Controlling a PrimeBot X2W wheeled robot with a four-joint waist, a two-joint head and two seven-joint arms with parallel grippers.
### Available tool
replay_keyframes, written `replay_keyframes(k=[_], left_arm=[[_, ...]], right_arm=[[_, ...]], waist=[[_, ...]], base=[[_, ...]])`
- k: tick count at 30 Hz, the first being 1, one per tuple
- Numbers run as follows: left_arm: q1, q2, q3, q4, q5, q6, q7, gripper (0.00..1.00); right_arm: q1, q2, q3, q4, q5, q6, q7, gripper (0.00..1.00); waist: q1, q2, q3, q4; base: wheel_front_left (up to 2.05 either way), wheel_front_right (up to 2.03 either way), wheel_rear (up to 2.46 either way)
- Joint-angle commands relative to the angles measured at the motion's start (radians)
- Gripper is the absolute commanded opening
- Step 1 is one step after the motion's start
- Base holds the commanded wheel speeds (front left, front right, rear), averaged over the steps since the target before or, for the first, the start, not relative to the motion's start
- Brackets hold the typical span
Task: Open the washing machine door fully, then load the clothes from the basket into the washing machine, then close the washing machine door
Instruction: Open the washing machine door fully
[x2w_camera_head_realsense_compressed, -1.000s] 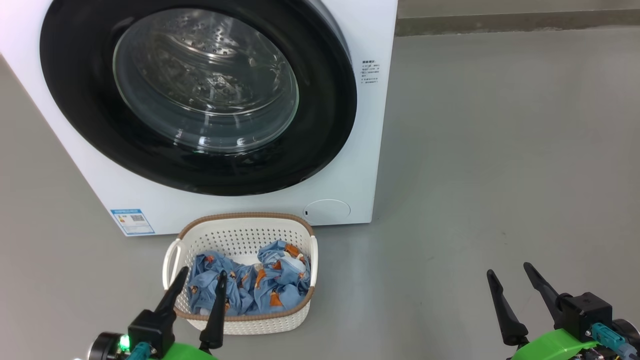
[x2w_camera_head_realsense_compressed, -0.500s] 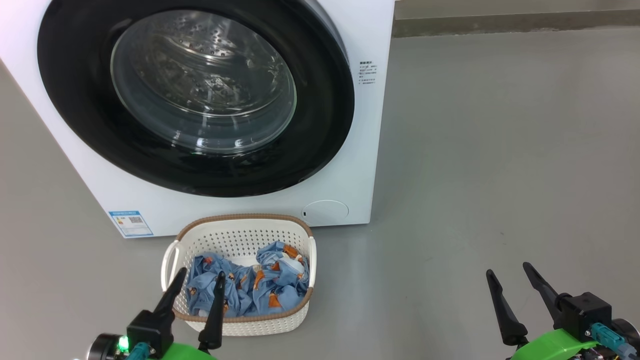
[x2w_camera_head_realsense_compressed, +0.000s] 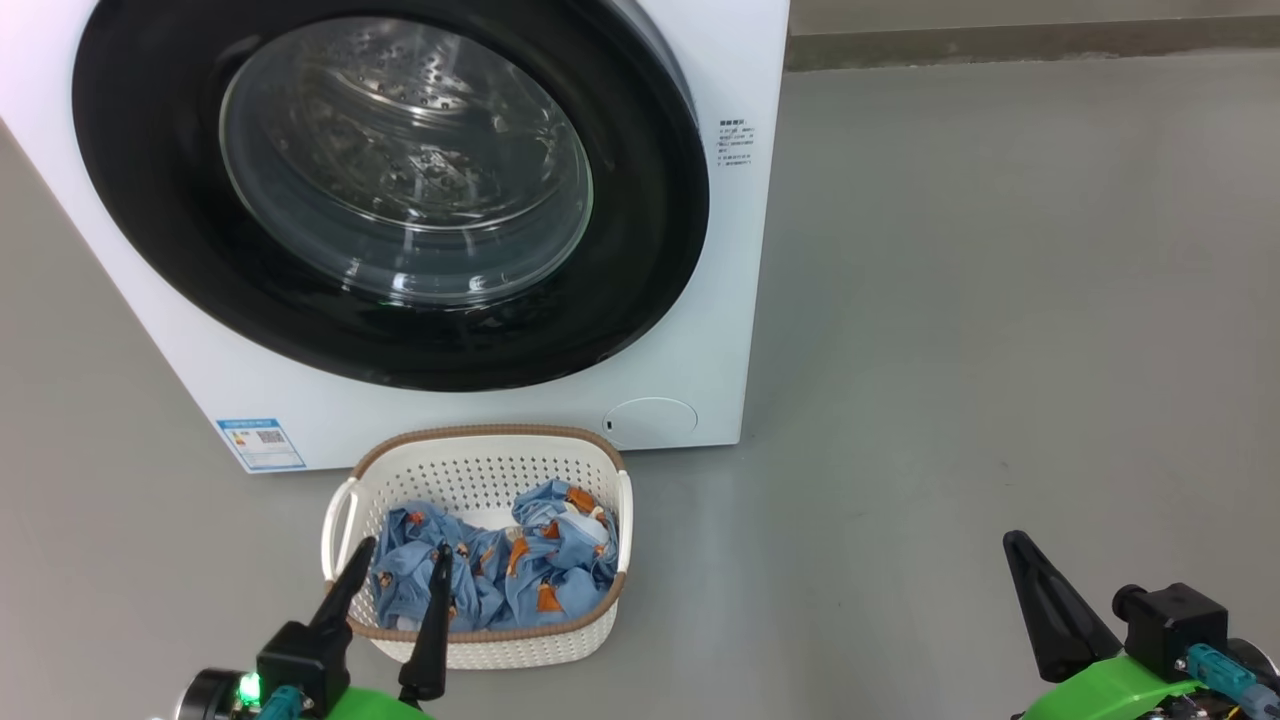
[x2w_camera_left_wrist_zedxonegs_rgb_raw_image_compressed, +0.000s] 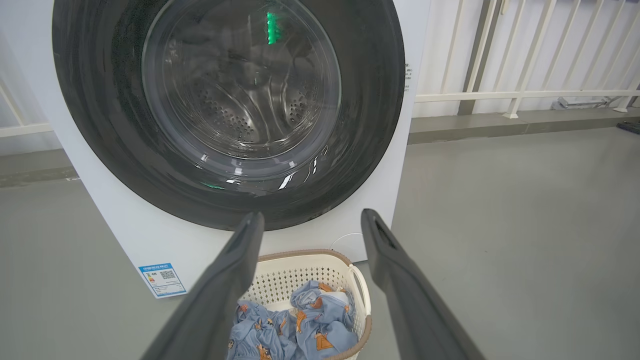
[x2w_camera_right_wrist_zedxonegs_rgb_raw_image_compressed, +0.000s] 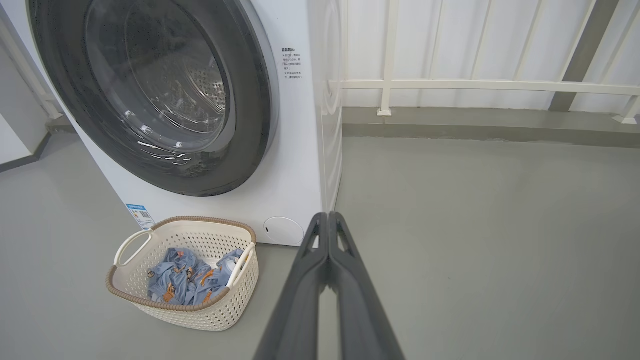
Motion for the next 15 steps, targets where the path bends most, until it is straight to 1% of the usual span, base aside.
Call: replay_keyframes(k=[1,3,5,8,10,14,15], left_arm=[[-0.048,0.021,0.030,-0.021,-0.013,0.012,-0.011,1.00],[-0.049,0.021,0.029,-0.023,-0.014,0.013,-0.011,1.00],[-0.051,0.020,0.028,-0.024,-0.015,0.013,-0.011,1.00],[-0.056,0.018,0.026,-0.029,-0.015,0.013,-0.012,1.00],[-0.064,0.017,0.024,-0.035,-0.013,0.015,-0.012,1.00],[-0.086,0.011,0.022,-0.047,-0.009,0.018,-0.012,1.00],[-0.092,0.009,0.022,-0.050,-0.008,0.019,-0.012,1.00]], right_arm=[[-0.035,-0.014,0.024,-0.023,0.018,0.002,-0.003,0.00],[-0.043,-0.008,0.020,-0.022,0.052,0.002,-0.002,0.00],[-0.057,-0.001,0.011,-0.016,0.110,0.002,0.003,0.00],[-0.092,0.011,-0.013,0.001,0.242,0.002,0.015,0.00],[-0.124,0.020,-0.036,0.016,0.354,0.002,0.028,0.00],[-0.207,0.036,-0.096,0.059,0.620,0.002,0.078,0.00],[-0.232,0.040,-0.115,0.071,0.702,0.002,0.096,0.00]], waist=[[0.0000,0.0000,0.003,0.000],[0.0000,0.0000,0.007,0.000],[0.0000,0.0000,0.013,0.000],[0.0000,0.0000,0.028,0.002],[0.0000,0.0000,0.048,0.004],[0.0000,0.0000,0.092,0.011],[0.0000,0.0000,0.104,0.014]], base=[[0.00,0.00,0.00],[0.00,0.00,0.00],[0.00,0.00,0.00],[0.00,0.00,0.00],[0.00,0.00,0.00],[0.00,0.00,0.00],[0.00,0.00,0.00]])
